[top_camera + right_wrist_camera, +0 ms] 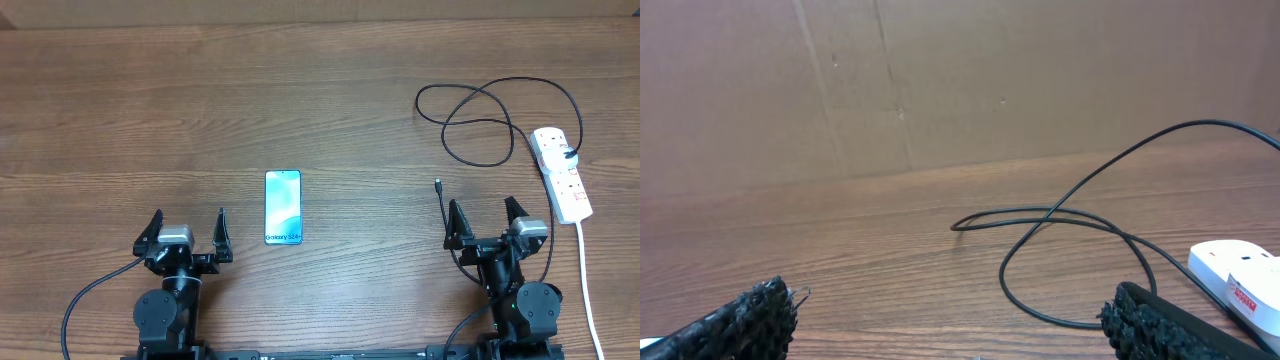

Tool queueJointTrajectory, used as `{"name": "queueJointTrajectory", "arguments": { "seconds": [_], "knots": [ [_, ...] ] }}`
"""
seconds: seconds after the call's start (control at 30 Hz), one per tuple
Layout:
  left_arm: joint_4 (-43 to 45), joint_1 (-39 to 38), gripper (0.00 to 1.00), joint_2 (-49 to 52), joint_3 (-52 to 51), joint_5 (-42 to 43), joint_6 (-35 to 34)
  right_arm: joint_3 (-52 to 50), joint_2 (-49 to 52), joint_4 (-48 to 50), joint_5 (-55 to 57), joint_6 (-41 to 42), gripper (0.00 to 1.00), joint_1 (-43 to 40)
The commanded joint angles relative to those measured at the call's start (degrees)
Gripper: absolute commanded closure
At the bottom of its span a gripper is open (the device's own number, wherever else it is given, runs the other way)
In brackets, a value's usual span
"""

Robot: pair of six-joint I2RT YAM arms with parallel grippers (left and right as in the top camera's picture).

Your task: Plug charger to phone and switch on socket

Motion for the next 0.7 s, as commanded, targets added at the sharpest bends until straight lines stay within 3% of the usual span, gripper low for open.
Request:
{"name": "queueJointTrajectory", "arguments": {
  "seconds": [0.0,0.67],
  "knots": [
    [0.20,0.39,0.00,-0.61,-0.39,0.63,-0.52,-0.61,-0.57,0.35,0.55,-0.07,0.00,-0.13],
    [0.20,0.39,0.00,-0.61,-0.39,0.63,-0.55,-0.61,-0.57,0.35,0.55,-0.07,0.00,-0.13]
  ]
}}
